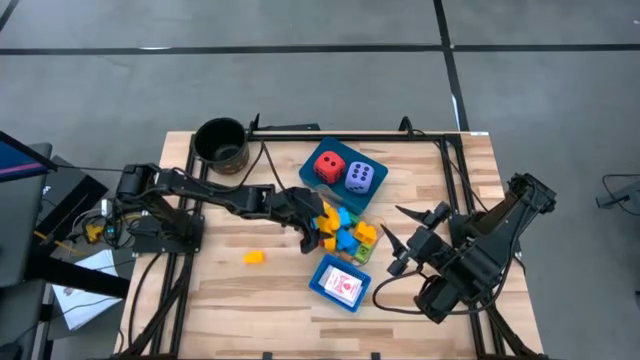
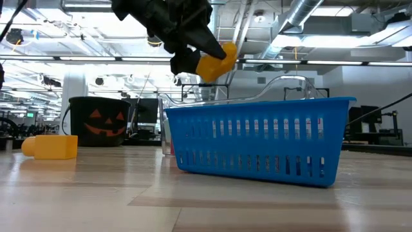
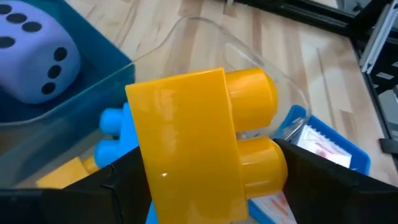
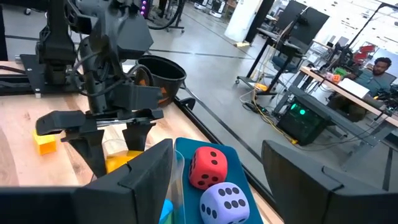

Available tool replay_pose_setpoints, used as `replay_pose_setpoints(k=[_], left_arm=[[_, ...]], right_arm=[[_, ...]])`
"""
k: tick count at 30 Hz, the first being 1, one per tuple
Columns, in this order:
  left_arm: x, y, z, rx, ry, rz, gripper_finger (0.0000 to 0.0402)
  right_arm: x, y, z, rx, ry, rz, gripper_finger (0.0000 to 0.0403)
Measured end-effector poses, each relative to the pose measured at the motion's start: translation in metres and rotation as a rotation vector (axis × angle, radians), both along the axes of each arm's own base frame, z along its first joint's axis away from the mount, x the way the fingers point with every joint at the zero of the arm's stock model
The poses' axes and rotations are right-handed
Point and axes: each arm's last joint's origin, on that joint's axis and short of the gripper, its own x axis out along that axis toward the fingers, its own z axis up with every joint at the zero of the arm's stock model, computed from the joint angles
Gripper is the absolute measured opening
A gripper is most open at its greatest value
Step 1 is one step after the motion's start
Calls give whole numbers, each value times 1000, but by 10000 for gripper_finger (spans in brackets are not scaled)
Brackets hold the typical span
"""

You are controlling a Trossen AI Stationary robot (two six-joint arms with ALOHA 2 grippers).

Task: Pick & Place Toys
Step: Put the yellow game piece block into the transparent bin

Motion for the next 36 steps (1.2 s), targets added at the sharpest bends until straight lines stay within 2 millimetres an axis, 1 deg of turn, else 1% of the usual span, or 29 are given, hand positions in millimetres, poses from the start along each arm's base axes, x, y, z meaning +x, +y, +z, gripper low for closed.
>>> replay_pose_setpoints(k=[4,8,15,26,31,36], left_arm=[[-1,5,-2,8,20,10,284],[1,6,-13,85,67,-46,284],[8,8,-28,106,101,-60,285],[8,11,-25,107,81,-52,288],[8,10,-24,104,76,-51,309],[8,9,-24,103,77,-52,352]], right_arm=[[0,0,0,-1,1,1,239],[0,0,0,-1,2,1,239],[0,0,0,2,-2,1,239],[0,1,0,-4,9,4,239],[0,1,0,-2,12,6,239],[0,1,0,-2,12,6,239]])
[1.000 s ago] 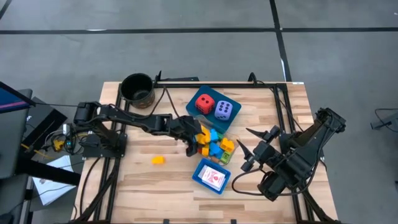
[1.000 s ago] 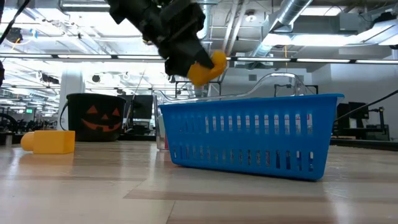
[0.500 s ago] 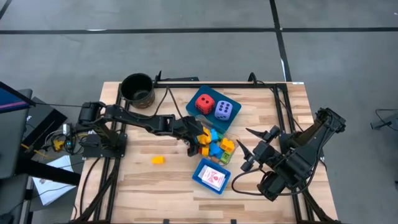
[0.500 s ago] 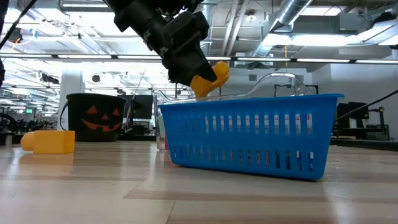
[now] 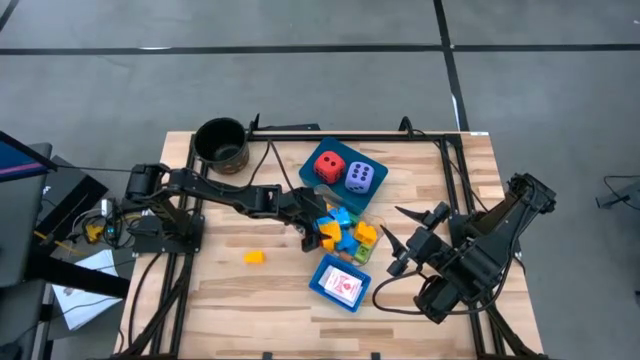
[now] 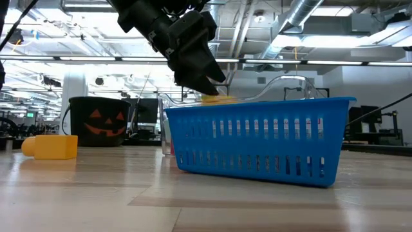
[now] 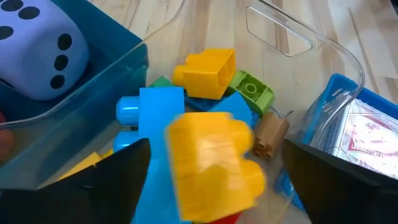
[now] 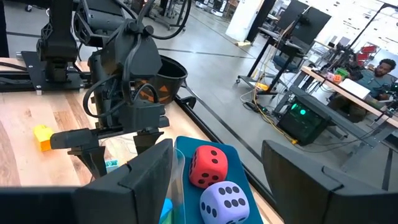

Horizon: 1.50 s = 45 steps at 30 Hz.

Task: Pick & Place Toys
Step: Put the yellow game piece block into the transparent bin

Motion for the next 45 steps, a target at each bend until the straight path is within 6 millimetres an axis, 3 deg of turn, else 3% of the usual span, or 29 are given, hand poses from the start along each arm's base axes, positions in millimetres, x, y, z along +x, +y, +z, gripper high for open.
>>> replay_pose_setpoints(k=[4,12,19,22,25,30,34,38,42,45], left_arm=[[0,0,0,4,-1,6,392],[0,-3,0,0,-6,-14,386],[-2,-29,16,-87,-93,-218,399],[-16,-52,42,-166,-160,-421,393],[-43,-80,69,-203,-229,-632,385],[-97,-111,79,-162,-274,-797,376],[-132,-117,85,-108,-328,-729,375],[-158,-112,84,-67,-299,-475,376],[-175,-102,73,-29,-201,-212,374],[-182,-96,66,-43,-156,-124,372]], right_arm=[[0,0,0,0,0,0,239],[0,0,0,0,0,0,239],[0,0,0,0,1,0,239],[0,0,0,-1,2,0,239],[0,0,0,0,7,0,239],[0,0,0,2,10,0,239],[0,0,0,3,9,0,239],[0,0,0,5,6,0,239],[0,0,0,5,7,1,239],[0,0,0,6,7,1,239]])
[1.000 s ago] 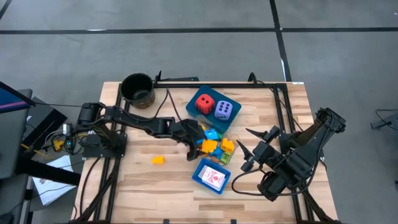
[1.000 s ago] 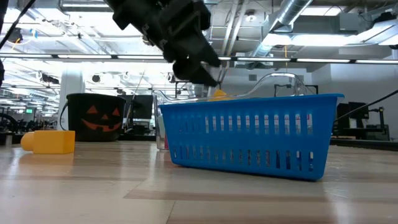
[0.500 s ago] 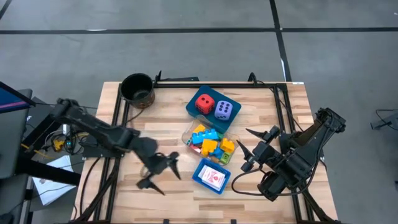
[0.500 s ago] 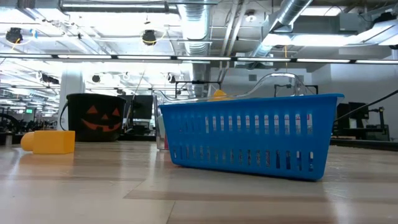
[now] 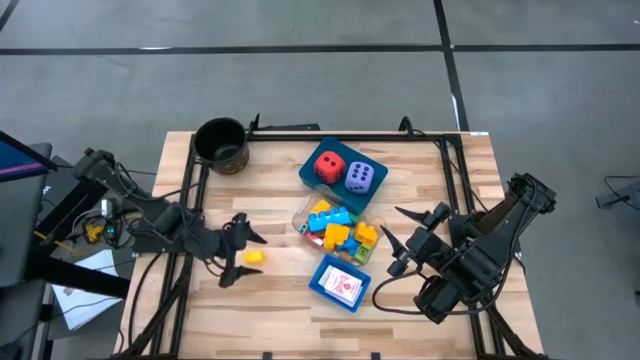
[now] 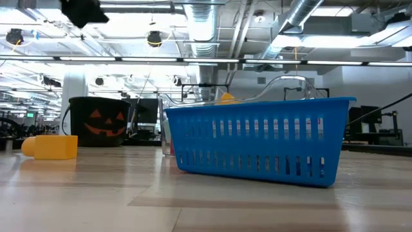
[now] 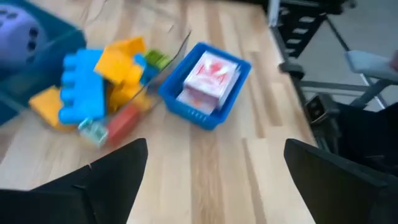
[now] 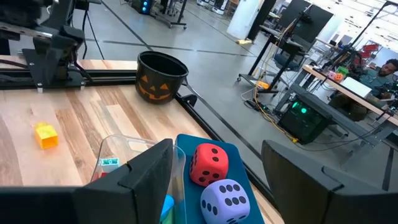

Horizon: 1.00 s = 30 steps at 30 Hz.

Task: Pick & Place Toys
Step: Put the yellow game piece block into the transparent bin

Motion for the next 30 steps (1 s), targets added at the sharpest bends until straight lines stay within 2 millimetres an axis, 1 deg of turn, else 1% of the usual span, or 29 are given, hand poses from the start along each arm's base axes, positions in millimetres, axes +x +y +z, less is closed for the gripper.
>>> replay_pose_setpoints(k=[6,10,13,19,22,27,30], left_arm=[[-4,3,-15,-40,75,57,368],[-11,3,-43,-120,182,78,367],[-17,4,-66,-141,240,108,367],[-25,7,-99,-160,253,127,361],[-30,11,-113,-128,256,153,356],[-36,18,-128,-55,246,217,344],[-37,20,-131,-34,239,237,335]], right_arm=[[0,0,0,10,2,-1,239],[0,0,0,9,3,0,239],[0,0,0,12,0,-2,239],[1,0,0,16,-4,-5,239],[1,0,0,17,-5,-4,239],[1,0,0,17,-5,-4,239],[1,0,0,17,-5,-4,239]])
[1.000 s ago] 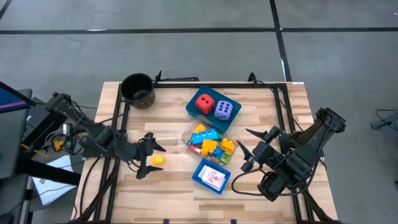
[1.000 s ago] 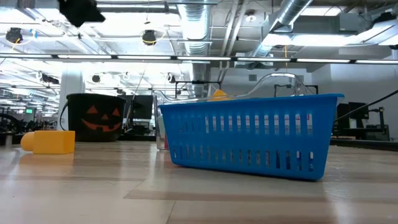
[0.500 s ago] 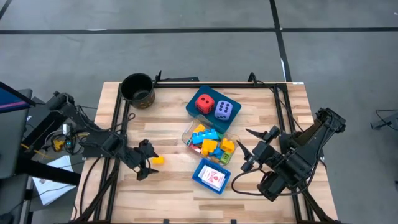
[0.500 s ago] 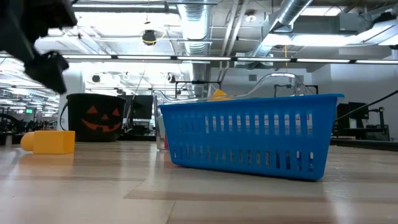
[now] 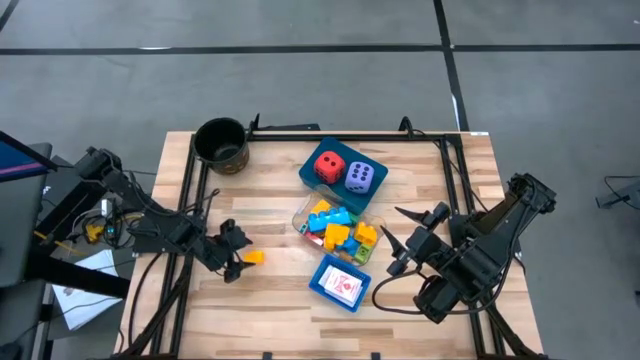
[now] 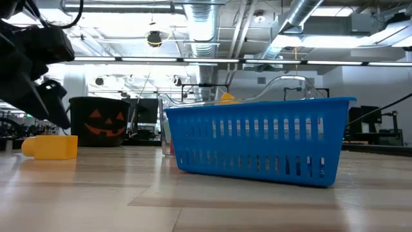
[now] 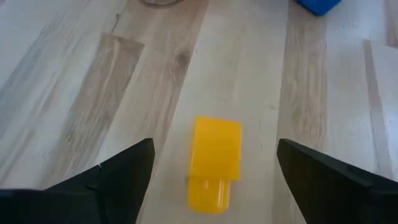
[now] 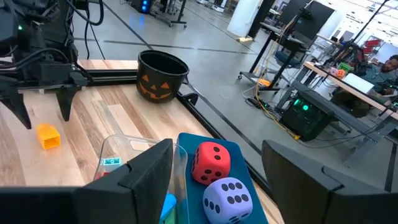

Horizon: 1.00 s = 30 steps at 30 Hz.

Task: Pick & Place Toys
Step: Put the yellow game piece block into the transparent bin

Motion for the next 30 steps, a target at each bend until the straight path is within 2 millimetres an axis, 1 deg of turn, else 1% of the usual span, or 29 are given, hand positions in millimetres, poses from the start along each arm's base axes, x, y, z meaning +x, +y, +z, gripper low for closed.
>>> replay_pose_setpoints(k=[6,10,15,20,25,30], left_arm=[[2,-1,-4,6,14,4,317],[6,-4,-13,30,49,4,302],[8,-6,-29,88,134,4,285],[11,-7,-35,107,154,7,263],[12,-7,-35,114,143,15,231],[12,-6,-35,161,119,23,184]], right_arm=[[0,0,0,7,7,1,239],[0,0,0,6,9,1,239],[0,0,0,8,10,1,239],[0,0,0,8,10,2,239],[0,0,0,10,9,1,239],[0,0,0,10,9,2,239]])
